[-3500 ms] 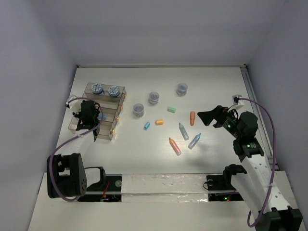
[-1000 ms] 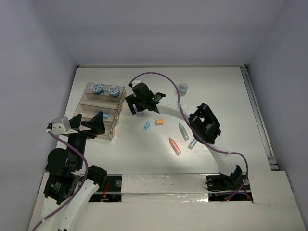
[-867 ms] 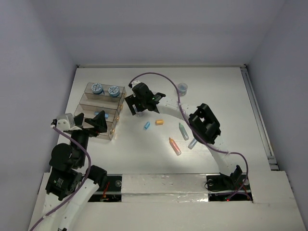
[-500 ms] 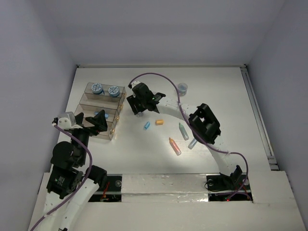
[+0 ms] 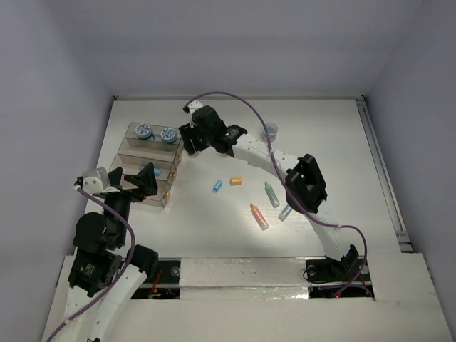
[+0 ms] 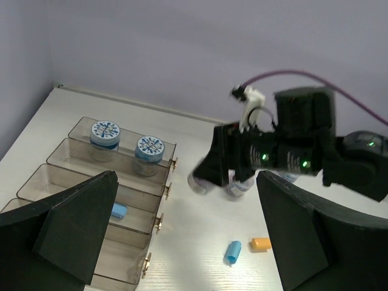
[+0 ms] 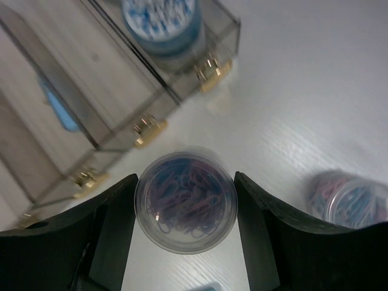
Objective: Sort the stationery into containers
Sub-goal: Pick up the stationery from the center of the board, then place the stationery in the storage box.
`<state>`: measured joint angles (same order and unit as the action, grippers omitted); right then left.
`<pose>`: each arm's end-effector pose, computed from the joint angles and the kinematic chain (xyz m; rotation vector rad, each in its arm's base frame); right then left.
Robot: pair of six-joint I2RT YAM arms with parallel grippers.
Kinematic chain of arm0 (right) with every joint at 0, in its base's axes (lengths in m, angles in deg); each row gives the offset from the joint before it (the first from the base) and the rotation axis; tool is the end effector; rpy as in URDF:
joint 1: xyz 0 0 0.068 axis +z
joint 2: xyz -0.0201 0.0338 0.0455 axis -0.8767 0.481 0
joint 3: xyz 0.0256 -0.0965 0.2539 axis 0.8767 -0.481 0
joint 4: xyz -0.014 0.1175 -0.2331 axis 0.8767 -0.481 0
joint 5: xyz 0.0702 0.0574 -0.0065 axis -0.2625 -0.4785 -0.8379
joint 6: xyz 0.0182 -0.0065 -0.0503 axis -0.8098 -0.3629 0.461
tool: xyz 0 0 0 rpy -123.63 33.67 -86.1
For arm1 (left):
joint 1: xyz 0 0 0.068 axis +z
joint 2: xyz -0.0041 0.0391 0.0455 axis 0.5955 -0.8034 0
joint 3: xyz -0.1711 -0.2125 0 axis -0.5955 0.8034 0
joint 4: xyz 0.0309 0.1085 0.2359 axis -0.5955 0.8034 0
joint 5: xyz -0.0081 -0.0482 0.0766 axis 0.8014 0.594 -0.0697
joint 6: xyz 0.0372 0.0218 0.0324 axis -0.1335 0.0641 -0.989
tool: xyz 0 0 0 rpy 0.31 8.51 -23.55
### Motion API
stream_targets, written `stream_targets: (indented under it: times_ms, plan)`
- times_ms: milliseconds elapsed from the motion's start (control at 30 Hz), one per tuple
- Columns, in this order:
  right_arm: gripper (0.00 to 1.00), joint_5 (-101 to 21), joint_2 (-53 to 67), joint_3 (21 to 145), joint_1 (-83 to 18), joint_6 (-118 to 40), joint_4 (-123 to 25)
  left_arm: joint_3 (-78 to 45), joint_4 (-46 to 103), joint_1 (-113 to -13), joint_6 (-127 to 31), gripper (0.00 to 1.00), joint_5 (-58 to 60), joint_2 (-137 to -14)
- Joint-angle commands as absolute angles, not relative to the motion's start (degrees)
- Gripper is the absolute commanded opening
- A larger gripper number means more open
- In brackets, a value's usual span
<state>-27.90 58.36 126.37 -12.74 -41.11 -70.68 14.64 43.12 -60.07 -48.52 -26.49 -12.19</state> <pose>0.3594 0.4020 0.2463 -0.7127 2.1167 0.4738 0.0520 -0.0101 0.3691 -0.1466 1.3041 -0.3056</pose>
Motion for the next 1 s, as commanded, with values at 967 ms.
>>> stream_targets:
  times_ms: [967]
  plan:
    - [0.4, -42.57, 73.37, 146.96, -11.07, -48.9, -53.34, 14.87, 40.1, -63.09, -49.13, 0.99, -28.8, -10.55]
